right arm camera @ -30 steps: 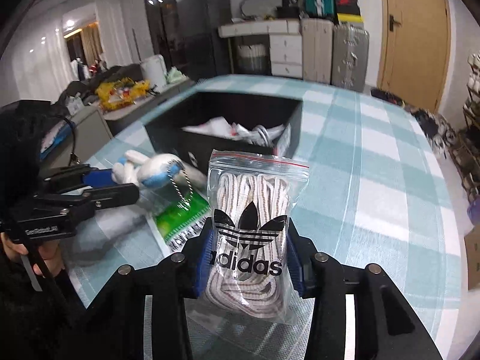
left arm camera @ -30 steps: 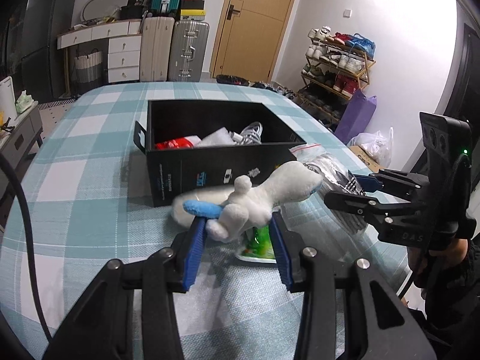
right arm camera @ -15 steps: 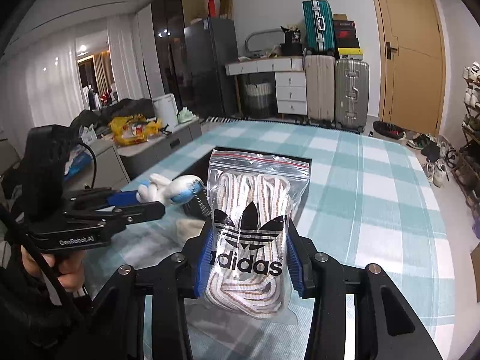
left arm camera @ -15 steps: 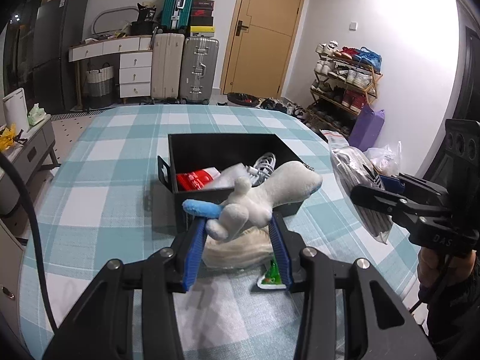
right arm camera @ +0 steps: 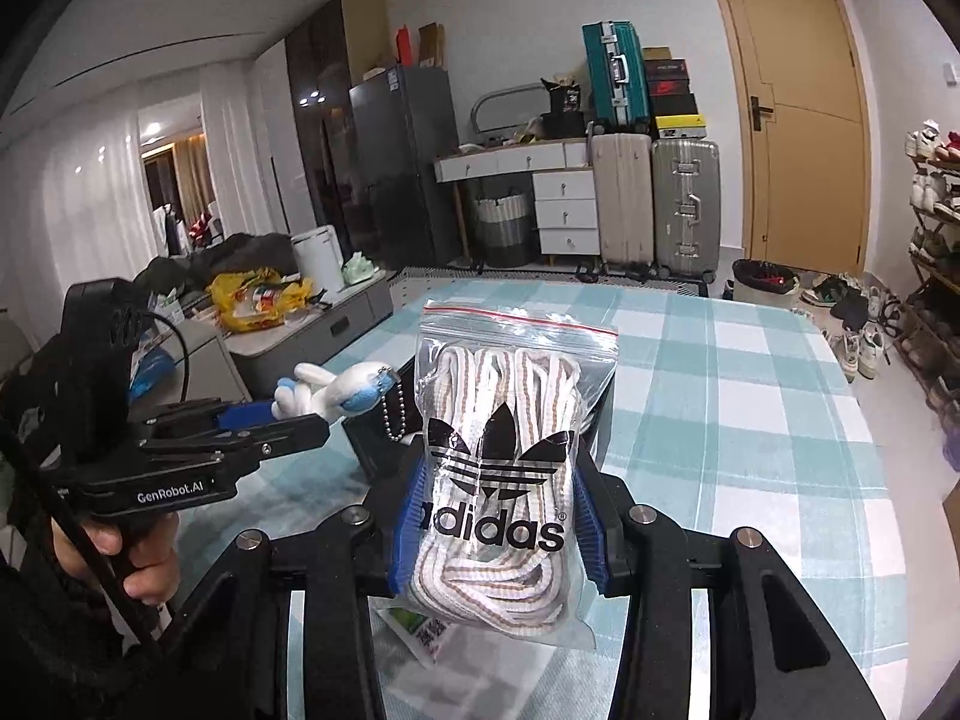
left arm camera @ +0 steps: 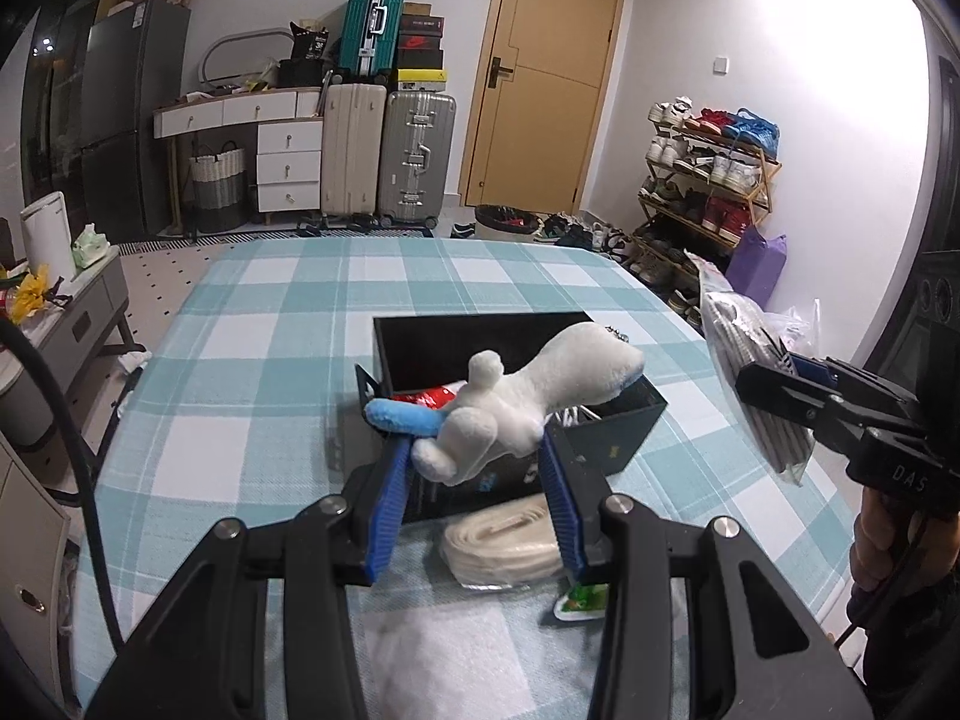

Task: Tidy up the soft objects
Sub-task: 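Carry the plush toy into the box while the right gripper carries the adidas bag in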

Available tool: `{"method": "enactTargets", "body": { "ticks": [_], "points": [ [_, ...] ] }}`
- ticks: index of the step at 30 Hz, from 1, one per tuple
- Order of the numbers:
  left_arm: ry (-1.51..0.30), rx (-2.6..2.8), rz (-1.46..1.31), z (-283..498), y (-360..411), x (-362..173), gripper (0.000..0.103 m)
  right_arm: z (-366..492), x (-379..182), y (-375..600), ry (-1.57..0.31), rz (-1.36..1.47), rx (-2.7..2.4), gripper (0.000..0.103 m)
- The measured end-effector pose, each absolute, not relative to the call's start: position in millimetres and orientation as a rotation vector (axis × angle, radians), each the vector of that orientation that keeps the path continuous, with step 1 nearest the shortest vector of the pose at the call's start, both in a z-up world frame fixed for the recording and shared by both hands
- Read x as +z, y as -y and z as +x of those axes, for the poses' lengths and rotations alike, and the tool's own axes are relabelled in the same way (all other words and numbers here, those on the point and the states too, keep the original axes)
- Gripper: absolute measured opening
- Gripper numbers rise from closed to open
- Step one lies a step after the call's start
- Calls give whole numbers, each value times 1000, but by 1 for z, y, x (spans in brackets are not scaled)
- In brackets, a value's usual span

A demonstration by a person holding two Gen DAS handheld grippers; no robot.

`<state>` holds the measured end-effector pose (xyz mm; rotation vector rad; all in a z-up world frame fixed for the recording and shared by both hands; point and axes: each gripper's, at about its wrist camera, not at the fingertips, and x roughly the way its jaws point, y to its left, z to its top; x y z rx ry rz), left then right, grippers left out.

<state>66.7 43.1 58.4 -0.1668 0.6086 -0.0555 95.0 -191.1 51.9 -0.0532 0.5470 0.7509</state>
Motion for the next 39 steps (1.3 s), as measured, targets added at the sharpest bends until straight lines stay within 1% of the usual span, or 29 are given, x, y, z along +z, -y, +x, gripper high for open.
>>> {"method": "enactTargets", "body": {
  "ticks": [12, 31, 39],
  "points": [
    [-609, -50, -150, 89, -50, 62, 41, 115, 60, 169, -558, -54, 713, 43],
    [-663, -7, -103, 135, -47, 48, 41, 159, 31, 143, -614, -57, 683, 43],
    [-687, 29, -48, 146, -41, 41, 41, 173, 23, 127, -628, -113, 683, 43]
  ]
}}
